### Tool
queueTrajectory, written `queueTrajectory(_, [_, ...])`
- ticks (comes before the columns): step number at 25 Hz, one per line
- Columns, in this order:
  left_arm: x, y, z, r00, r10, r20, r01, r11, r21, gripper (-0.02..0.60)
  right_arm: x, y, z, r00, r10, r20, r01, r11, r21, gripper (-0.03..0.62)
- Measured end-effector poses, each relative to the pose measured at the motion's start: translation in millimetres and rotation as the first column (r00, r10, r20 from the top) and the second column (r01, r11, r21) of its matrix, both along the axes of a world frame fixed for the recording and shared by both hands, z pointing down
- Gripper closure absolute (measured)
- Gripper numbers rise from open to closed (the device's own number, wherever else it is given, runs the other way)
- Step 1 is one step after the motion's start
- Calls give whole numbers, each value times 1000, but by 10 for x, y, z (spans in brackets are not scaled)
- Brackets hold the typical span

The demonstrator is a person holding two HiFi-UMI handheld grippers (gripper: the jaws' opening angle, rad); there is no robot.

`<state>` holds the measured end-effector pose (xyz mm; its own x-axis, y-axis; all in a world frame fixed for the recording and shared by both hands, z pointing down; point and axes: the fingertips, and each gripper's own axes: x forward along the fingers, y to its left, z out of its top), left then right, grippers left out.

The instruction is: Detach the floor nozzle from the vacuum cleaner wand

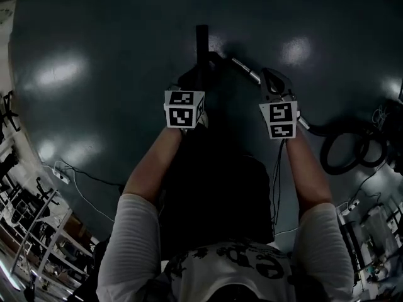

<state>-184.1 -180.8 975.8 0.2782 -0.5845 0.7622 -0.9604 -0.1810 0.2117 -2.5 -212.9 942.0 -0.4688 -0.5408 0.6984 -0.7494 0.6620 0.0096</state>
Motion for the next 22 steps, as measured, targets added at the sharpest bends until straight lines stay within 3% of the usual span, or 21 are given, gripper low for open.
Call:
queueTrajectory(3, [133,-64,-1331,997,54,-54,-51,997,51,578,92,-25,-1296,999,21,43,-22,1000,21,594])
queueTrajectory(12, [182,-98,-5042,997,9,-78,10,973,232,578,236,34,-4870,986,74,149,-91,989,115,594])
queueTrajectory(16, [263,-23,-6352,993,-12,-119,51,943,329,578,370,135,-6067,975,108,196,-145,972,183,594])
queueTrajectory(20, [275,114,-7570,982,-4,-190,94,877,471,578,429,333,-7090,967,120,222,-185,938,295,594])
queueTrajectory(22, [255,316,-7933,979,11,-202,94,858,505,578,381,535,-7397,964,116,240,-194,924,329,594])
